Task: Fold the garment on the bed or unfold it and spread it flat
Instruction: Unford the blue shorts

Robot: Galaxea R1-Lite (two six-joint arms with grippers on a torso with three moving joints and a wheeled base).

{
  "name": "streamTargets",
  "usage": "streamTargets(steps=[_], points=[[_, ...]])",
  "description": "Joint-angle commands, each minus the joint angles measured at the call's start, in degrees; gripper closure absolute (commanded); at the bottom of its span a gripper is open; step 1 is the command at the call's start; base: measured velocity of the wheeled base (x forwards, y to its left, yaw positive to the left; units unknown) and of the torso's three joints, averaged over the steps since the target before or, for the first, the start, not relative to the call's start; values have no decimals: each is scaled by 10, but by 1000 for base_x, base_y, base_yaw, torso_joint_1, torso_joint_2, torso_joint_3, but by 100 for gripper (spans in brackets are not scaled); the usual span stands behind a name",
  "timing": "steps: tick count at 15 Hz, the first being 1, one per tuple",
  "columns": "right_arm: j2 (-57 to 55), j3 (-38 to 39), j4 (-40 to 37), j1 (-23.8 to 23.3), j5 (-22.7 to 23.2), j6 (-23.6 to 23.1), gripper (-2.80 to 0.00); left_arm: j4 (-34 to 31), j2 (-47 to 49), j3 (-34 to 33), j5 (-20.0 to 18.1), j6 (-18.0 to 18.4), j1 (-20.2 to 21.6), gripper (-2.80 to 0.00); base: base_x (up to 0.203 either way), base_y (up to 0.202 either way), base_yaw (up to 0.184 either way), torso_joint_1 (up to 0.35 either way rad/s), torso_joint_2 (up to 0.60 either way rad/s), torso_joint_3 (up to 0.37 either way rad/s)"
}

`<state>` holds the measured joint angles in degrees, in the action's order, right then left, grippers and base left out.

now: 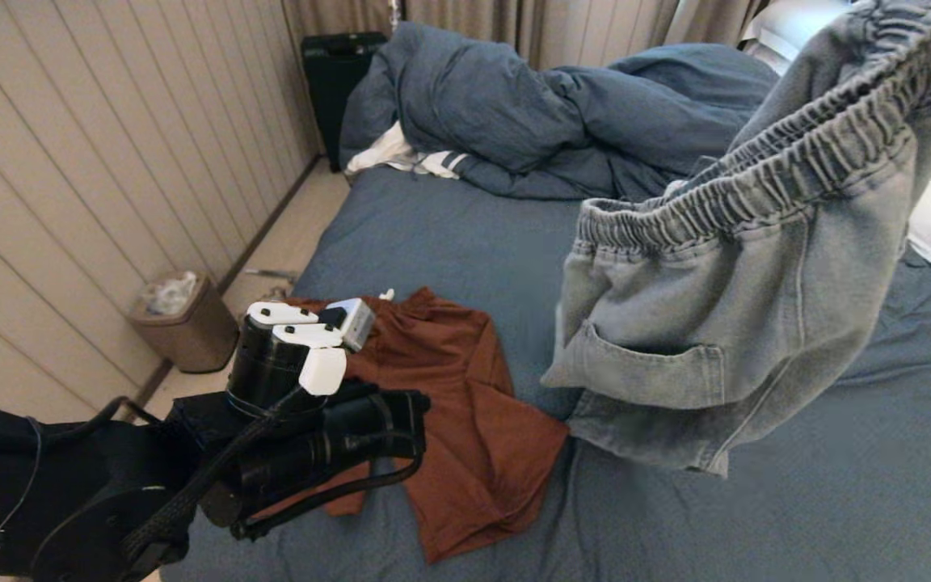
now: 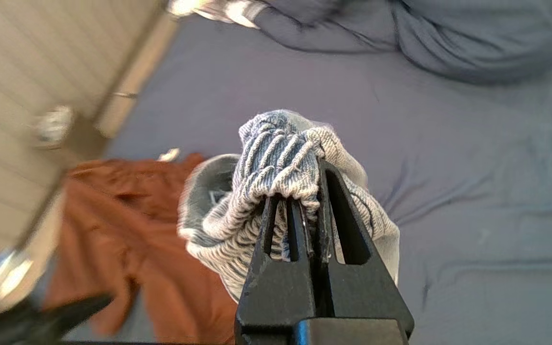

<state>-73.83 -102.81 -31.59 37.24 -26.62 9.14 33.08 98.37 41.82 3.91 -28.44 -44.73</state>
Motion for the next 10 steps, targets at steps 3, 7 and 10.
streamTargets(steps=[3, 7, 10], points=[[21, 4, -7, 43, 0, 2, 0, 32, 8, 48, 3, 13, -55, 0, 0, 0, 0, 0, 0, 0], [-20, 0, -6, 80, 1, 27, 0, 11, 47, 137, 1, 33, -70, 0, 0, 0, 0, 0, 0, 0], [-43, 0, -4, 80, 2, 27, 0, -11, 88, 178, 1, 42, -89, 0, 0, 0, 0, 0, 0, 0]])
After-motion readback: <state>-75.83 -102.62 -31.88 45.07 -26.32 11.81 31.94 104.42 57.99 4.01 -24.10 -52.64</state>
